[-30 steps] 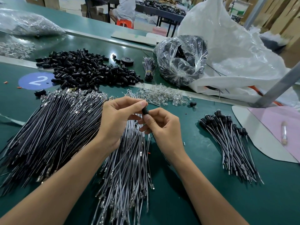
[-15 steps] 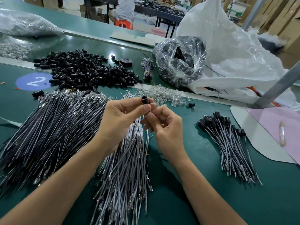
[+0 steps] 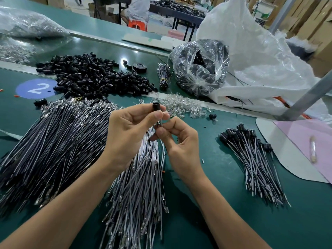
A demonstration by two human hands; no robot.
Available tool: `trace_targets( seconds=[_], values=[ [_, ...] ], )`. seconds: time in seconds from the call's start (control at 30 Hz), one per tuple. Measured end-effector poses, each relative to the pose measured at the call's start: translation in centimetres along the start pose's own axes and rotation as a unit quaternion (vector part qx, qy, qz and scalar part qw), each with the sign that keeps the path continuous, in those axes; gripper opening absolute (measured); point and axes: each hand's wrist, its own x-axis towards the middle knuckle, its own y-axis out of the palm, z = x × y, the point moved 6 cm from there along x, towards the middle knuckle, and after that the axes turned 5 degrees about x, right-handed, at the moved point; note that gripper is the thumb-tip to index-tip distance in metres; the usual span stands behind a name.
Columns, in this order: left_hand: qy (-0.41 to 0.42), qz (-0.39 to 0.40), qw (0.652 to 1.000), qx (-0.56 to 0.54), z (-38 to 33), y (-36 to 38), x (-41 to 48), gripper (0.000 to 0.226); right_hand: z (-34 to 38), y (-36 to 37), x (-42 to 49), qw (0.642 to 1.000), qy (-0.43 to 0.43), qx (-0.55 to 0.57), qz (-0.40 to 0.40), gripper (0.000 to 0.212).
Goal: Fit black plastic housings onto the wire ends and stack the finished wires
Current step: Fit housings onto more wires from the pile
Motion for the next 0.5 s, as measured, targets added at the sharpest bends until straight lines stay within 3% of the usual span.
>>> trace_targets(
  seconds=[0.27,0.4,0.5],
  values=[
    [-0.094,-0.039,0.991,-0.087,0.7,-1.5,1.0,0.021,0.6,-0.3,0.7,0.996,0.053,0.008,0.073,0.013],
    [-0.218,-0.062,0.967,-0.114,2.5,-2.4,1.3,0.028,-0.7,-5.0,2.7,0.982,0.091,-0.154,-0.053,0.022],
    [-0.26,-0.036,0.961,-0.084,3.4,-2.5,1.3,0.029,-2.7,-7.2,4.3,0.937,0.16,-0.308,-0.047,0.037]
  ],
)
